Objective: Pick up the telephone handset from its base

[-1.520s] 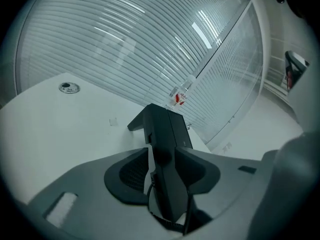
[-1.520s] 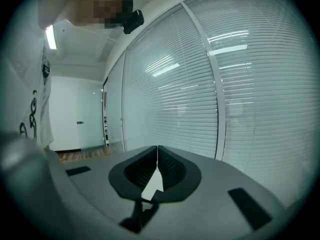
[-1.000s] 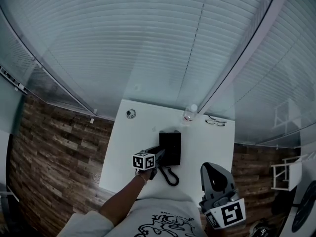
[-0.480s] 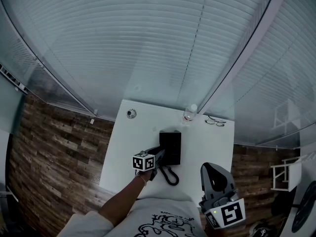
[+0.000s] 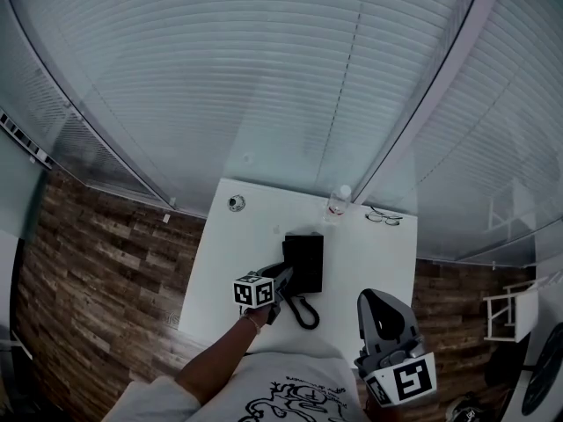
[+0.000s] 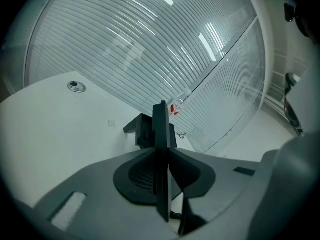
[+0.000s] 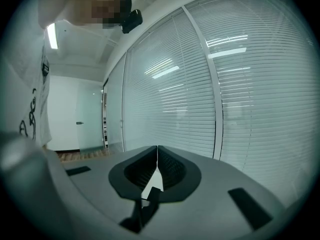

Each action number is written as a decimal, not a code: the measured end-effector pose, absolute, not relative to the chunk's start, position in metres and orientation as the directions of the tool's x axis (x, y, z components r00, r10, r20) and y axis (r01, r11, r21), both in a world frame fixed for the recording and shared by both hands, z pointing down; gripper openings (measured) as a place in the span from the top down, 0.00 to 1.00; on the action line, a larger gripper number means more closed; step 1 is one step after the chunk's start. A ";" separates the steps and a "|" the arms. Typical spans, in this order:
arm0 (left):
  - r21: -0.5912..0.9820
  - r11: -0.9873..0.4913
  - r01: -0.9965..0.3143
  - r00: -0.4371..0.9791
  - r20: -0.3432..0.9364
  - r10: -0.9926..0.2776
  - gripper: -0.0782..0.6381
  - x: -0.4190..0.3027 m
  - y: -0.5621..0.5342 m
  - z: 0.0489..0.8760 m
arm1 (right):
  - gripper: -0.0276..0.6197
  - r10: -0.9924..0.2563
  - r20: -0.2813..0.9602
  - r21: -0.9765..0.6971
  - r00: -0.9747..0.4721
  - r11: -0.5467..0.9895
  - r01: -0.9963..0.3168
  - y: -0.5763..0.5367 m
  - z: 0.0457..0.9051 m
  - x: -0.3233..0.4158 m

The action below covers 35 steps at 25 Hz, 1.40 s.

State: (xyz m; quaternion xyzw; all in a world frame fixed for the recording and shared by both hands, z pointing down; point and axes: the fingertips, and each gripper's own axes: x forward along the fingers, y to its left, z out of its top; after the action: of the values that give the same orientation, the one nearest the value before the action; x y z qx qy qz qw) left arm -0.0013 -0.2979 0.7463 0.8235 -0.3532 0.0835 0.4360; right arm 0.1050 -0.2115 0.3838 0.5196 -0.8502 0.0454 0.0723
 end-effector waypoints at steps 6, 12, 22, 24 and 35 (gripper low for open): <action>0.651 -0.391 -0.650 0.735 0.411 -0.539 0.80 -0.002 -0.289 0.718 | 0.95 -0.877 0.154 -0.002 -0.456 0.461 -0.887 -0.201 0.379 0.109; 0.620 -0.440 -0.649 0.733 0.357 -0.578 0.80 -0.001 -0.277 0.672 | 0.95 -0.875 0.137 -0.002 -0.465 0.469 -0.883 -0.190 0.378 0.116; 0.558 -0.525 -0.643 0.731 0.240 -0.639 0.80 0.008 -0.257 0.572 | 0.95 -0.870 0.125 0.002 -0.477 0.481 -0.877 -0.178 0.371 0.132; 0.537 -0.545 -0.644 0.729 0.214 -0.650 0.80 0.010 -0.254 0.552 | 0.95 -0.869 0.122 0.001 -0.480 0.483 -0.875 -0.178 0.371 0.135; 0.392 -0.624 -0.676 0.709 0.112 -0.697 0.80 0.016 -0.235 0.467 | 0.95 -0.867 0.121 0.004 -0.483 0.487 -0.873 -0.180 0.376 0.156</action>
State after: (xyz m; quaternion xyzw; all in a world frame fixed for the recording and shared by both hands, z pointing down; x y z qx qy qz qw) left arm 0.0165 -0.2350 0.4670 0.9008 -0.3809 -0.0252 0.2068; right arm 0.1563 -0.1802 0.3761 0.5056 -0.8606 0.0293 0.0533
